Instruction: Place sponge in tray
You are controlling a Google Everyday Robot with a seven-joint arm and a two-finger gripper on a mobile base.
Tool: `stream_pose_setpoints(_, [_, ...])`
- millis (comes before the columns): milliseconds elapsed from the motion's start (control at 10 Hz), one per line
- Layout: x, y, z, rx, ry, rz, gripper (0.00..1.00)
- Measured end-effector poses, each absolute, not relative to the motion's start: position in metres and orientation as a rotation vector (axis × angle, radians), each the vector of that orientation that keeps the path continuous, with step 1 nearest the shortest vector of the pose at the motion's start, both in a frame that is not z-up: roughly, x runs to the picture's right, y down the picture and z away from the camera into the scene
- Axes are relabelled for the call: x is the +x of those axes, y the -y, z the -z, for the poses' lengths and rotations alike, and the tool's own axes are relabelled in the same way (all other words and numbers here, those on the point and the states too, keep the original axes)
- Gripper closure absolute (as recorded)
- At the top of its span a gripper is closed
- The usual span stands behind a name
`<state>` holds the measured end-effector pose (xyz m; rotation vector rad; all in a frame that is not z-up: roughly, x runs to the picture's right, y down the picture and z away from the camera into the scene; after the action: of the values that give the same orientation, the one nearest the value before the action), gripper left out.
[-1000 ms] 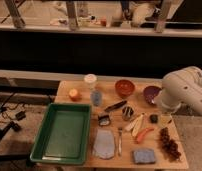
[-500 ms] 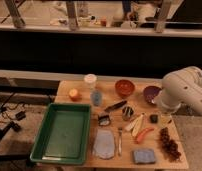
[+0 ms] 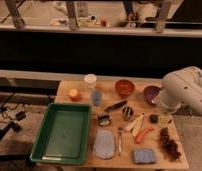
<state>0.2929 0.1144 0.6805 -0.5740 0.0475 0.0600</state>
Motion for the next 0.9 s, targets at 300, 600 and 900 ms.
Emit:
stream_pose_setpoints(300, [0.298, -0.123, -0.668, -0.573, -0.065, -0.082, 0.2])
stream_pose_setpoints(600, [0.303, -0.137, -0.649, -0.57, -0.072, -0.105, 0.2])
stream_pose_setpoints(900, [0.292, -0.151, -0.639, -0.566, -0.042, -0.107, 0.2])
